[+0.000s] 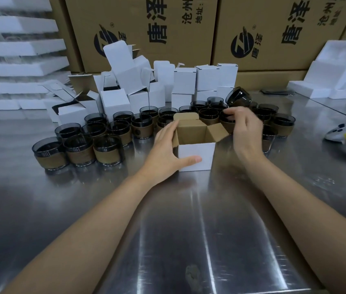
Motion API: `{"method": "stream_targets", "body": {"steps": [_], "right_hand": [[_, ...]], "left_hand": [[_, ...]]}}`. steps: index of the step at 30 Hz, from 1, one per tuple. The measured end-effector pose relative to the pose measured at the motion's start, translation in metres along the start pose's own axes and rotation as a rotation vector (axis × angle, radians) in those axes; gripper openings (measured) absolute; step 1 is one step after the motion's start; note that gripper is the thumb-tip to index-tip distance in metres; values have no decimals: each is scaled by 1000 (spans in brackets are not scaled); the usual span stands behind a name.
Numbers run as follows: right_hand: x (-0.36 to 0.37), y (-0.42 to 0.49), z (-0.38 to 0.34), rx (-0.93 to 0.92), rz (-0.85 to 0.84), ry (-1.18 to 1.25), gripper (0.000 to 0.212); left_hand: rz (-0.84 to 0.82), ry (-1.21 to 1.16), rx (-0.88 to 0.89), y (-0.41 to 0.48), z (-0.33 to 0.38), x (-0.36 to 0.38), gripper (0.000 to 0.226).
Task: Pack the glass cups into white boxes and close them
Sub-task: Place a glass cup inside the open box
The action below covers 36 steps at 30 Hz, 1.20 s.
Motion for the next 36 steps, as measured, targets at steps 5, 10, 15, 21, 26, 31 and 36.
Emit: {"method": "stream_targets", "body": {"steps": [5,10,15,21,26,31,36], "right_hand": [[-33,16,40,103,48,-713,32],[-27,13,44,161,-6,-650,37],[-9,8,34,61,-107,-774,43],[15,-5,19,-6,-244,-708,40],[10,-2,19,241,-198,-160,34],[22,-6,20,178,-359,-180,27],[35,-12,22,32,-493,-394,18]], "left_hand": [[49,-18,-18,3,-5,-6,103],[117,-3,-34,7,-11,-17,101],[124,4,-29,7,-10,-17,101],[131,19,-27,7,-11,-16,103],[138,20,-34,7,-13,-17,102],[170,9,-51,7,-15,-20,104],[179,27,-47,8,-15,-20,103]]}}
Point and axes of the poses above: each hand's wrist, its own y-axis towards the middle knuckle, its own x-axis out of the palm, z = x × y, the point moved 9 cm from there along y, towards the middle knuckle, and after that the axes turned 9 degrees about z, right-handed, at the moved point
